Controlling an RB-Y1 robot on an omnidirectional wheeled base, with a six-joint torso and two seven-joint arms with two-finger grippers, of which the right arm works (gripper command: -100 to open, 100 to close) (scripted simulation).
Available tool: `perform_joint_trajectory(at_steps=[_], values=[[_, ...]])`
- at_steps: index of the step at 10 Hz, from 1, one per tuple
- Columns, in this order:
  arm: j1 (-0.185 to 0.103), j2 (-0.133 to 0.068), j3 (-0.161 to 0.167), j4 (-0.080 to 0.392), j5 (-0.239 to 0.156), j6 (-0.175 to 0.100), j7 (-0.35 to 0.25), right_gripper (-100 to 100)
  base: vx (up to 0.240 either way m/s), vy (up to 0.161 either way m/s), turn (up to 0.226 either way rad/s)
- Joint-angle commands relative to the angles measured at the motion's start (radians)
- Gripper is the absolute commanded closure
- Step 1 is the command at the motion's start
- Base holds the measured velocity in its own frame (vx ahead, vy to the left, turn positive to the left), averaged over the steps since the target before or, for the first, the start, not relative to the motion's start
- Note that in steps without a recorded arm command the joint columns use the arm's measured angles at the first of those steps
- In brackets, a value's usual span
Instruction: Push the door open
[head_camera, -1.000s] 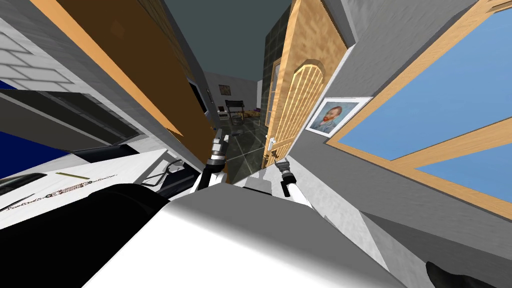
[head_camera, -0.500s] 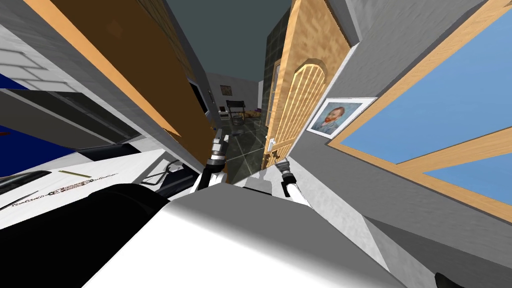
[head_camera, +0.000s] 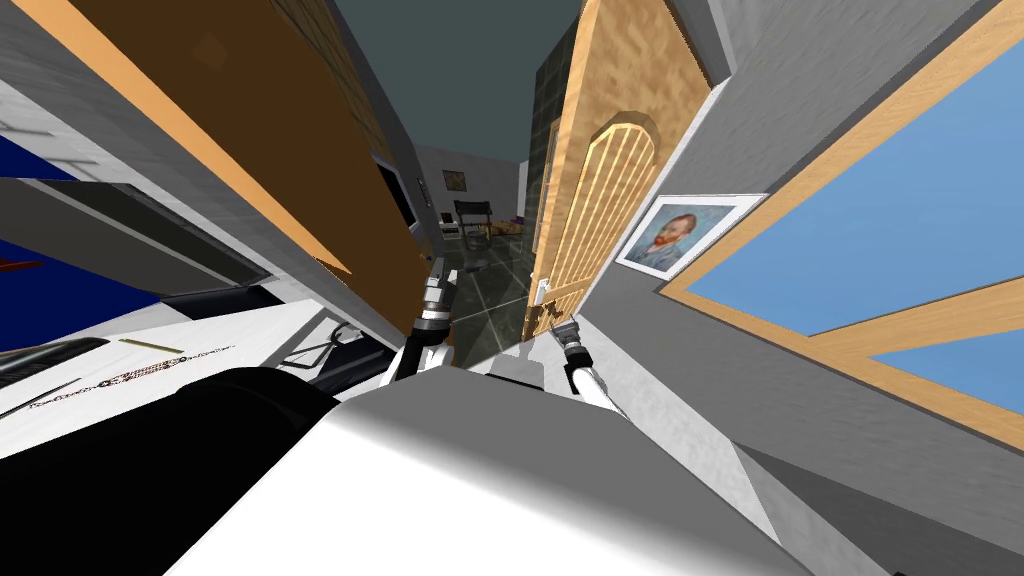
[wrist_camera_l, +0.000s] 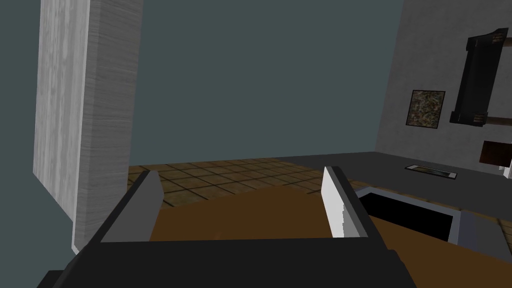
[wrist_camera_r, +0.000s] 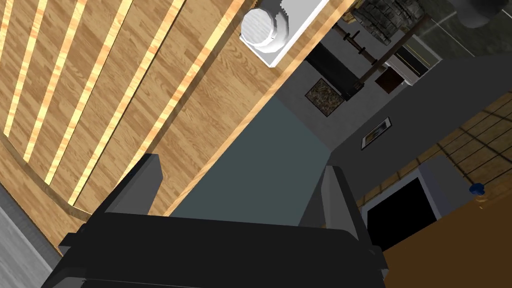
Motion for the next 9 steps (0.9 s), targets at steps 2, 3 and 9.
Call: perform_joint_trajectory(at_steps=[2,3,9], values=[[-0.012,-0.015,0.015,0.022,0.07,0.022,-0.003,-100,0.046,-0.031,0.028],[-0.021,-0.026,0.026,0.038,0.099,0.037,-0.005,-100,0.061,-0.054,0.066],[-0.044,-0.055,0.054,0.08,0.245,0.077,-0.012,-100,0.051,-0.037,0.03]])
